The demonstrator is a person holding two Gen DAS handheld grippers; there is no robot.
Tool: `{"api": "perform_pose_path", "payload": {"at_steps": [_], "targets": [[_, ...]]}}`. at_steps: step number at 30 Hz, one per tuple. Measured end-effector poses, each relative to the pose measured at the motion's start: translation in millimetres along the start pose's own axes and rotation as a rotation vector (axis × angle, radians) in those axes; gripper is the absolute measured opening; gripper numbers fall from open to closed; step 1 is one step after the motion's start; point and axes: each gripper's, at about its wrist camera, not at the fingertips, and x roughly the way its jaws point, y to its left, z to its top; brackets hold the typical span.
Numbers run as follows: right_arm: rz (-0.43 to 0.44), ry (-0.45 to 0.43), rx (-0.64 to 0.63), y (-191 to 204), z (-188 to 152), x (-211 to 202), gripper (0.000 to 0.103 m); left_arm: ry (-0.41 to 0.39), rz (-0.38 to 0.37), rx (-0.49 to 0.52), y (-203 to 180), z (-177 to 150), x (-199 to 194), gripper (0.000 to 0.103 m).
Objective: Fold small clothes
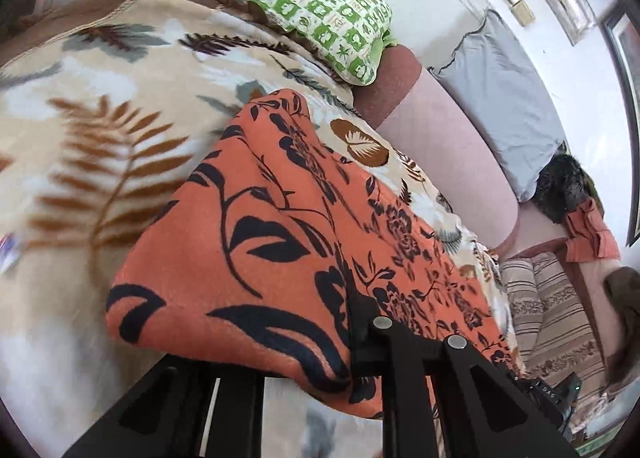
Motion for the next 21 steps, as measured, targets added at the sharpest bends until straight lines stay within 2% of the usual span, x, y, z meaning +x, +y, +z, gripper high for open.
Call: {"api": "perform_pose_path", "payload": {"at_steps": [3,6,8,9,10,11,12,13,14,16,19,21], "targets": [[0.005,0.022,-0.007,-3,-10,-25,0.02,0.006,0.04,0.039,1,-19,-25,0.017],[0.004,0.061,-0.035,-7,-30,-47,0.02,0.029,0.062,0.046,10,-30,-32,0.019],[-0.06,0.136,-0.019,-19,-46,-47,0.024,0.075,0.083,-0.008,24,-29,-23,0.028],[-0.084,0.168,0.022,-28,-49,-45,0.027,0.087,0.087,-0.033,30,-28,-21,0.033],[-0.091,0.197,0.088,-38,-51,-43,0.032,0.094,0.085,-0.068,36,-28,-19,0.044],[-0.071,0.211,0.163,-47,-51,-44,0.035,0.083,0.057,-0.103,42,-27,-20,0.045],[-0.058,0.211,0.185,-48,-50,-48,0.047,0.076,0.046,-0.122,43,-26,-23,0.047],[-0.067,0.204,0.171,-45,-50,-53,0.064,0.065,0.037,-0.124,43,-24,-24,0.05],[-0.079,0.185,0.133,-39,-51,-60,0.069,0.05,0.034,-0.117,41,-24,-26,0.05],[-0.088,0.177,0.067,-27,-58,-74,0.069,0.031,0.023,-0.111,38,-22,-28,0.05],[-0.063,0.228,-0.027,-7,-72,-92,0.069,0.006,0.006,-0.108,34,-17,-30,0.05],[-0.051,0.245,-0.115,11,-82,-105,0.069,-0.008,0.013,-0.087,29,-15,-30,0.045]]}}
